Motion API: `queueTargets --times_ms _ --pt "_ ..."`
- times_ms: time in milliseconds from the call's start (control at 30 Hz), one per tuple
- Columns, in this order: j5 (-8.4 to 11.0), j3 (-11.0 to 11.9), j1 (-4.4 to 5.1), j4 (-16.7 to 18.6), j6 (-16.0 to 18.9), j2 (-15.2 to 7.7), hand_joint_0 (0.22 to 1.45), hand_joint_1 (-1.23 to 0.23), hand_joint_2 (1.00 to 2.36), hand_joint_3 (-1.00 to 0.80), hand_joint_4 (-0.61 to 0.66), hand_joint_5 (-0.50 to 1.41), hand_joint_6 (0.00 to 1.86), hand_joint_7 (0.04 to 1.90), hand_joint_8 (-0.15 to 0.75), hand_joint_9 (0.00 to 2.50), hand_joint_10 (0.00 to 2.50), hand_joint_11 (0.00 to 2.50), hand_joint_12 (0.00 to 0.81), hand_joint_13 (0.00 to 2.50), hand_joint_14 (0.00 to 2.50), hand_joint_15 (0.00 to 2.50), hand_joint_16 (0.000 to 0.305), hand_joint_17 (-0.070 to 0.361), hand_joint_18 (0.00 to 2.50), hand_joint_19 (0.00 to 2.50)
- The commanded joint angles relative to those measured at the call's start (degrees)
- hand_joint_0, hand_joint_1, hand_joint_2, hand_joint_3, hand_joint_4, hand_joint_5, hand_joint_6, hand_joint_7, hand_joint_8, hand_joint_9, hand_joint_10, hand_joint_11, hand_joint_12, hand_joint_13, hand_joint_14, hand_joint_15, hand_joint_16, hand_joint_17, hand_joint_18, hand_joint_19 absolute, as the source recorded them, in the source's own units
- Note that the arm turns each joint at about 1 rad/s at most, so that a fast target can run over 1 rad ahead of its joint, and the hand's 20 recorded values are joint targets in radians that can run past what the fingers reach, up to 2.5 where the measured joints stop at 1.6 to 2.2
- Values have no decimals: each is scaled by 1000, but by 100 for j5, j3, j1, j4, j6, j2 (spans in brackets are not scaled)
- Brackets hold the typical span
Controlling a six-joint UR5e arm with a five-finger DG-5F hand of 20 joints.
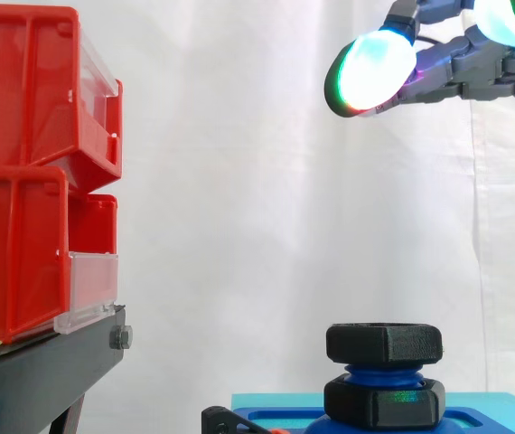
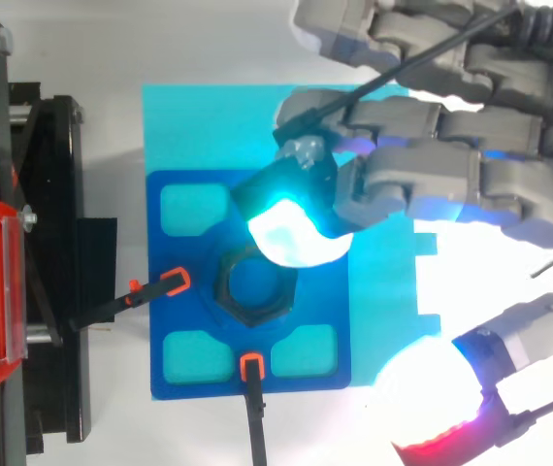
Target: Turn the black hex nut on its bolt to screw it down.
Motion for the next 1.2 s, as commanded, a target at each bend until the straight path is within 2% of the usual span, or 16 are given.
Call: queueTargets --times_ms 0,133,200,267,300,367,533,567,600,700,800,833,900,933,1067,1167 --pt "-218 0 26 13 -391 -9 440 -432 1000 -500 154 -50 504 991 249 514 0 0 346 198 0 0 50 112 0 161" --pt "-271 35 70 -31 -479 -9 441 -430 1000 -500 160 -39 505 1041 254 536 0 0 346 211 0 0 49 111 0 166" --pt "-262 141 87 -172 -506 -106 443 -427 1000 -500 161 -36 505 1048 256 541 0 0 345 217 0 0 49 111 0 171" --pt "-289 378 87 -401 -523 -264 447 -415 1000 -500 164 -35 505 1068 257 545 0 0 345 229 0 0 49 109 0 168" --pt "-341 633 87 -735 -549 -475 448 -412 1000 -500 165 -33 505 1078 260 563 0 0 345 241 0 0 49 109 4 175" --pt "-412 932 87 -1007 -629 -677 450 -408 1000 -500 164 -32 505 1076 260 573 0 0 346 245 0 0 49 109 14 175" --pt "-535 1503 78 -1376 -892 -993 455 -390 1000 -500 154 -30 505 1084 261 595 0 0 345 260 0 0 48 108 46 189" --pt "-596 1679 52 -1455 -945 -1134 456 -388 1000 -500 160 -30 505 1083 261 607 1 0 345 266 0 0 48 108 55 188" --pt "-631 1732 52 -1482 -954 -1169 457 -386 1000 -500 150 -30 505 1082 261 607 2 0 345 268 0 0 48 108 58 196" --pt "-702 1758 78 -1455 -954 -1178 461 -384 1000 -500 146 -28 505 1080 257 615 1 0 341 275 0 0 47 107 67 201" --pt "-781 1758 96 -1473 -1253 -1178 464 -381 1000 -500 130 -28 505 1080 255 625 0 5 339 289 0 0 47 106 85 210" --pt "-798 1758 113 -1464 -1534 -1178 466 -380 1000 -500 136 -28 505 1084 255 638 0 11 339 291 0 0 47 106 87 210" --pt "-816 1758 122 -1455 -1657 -1178 468 -377 1000 -500 129 -27 505 1077 256 641 0 5 338 296 0 0 47 105 104 215" --pt "-834 1758 131 -1473 -1745 -1274 468 -377 1000 -500 134 -27 505 1076 255 641 0 11 338 297 0 0 47 105 104 214" --pt "-878 1767 157 -1464 -1762 -1459 472 -371 1000 -500 125 -25 505 1084 254 656 0 9 337 308 0 0 46 104 116 232" --pt "-1027 1819 175 -1438 -1762 -1565 474 -365 1000 -500 120 -21 505 1088 251 673 0 28 334 320 0 0 46 103 133 239"
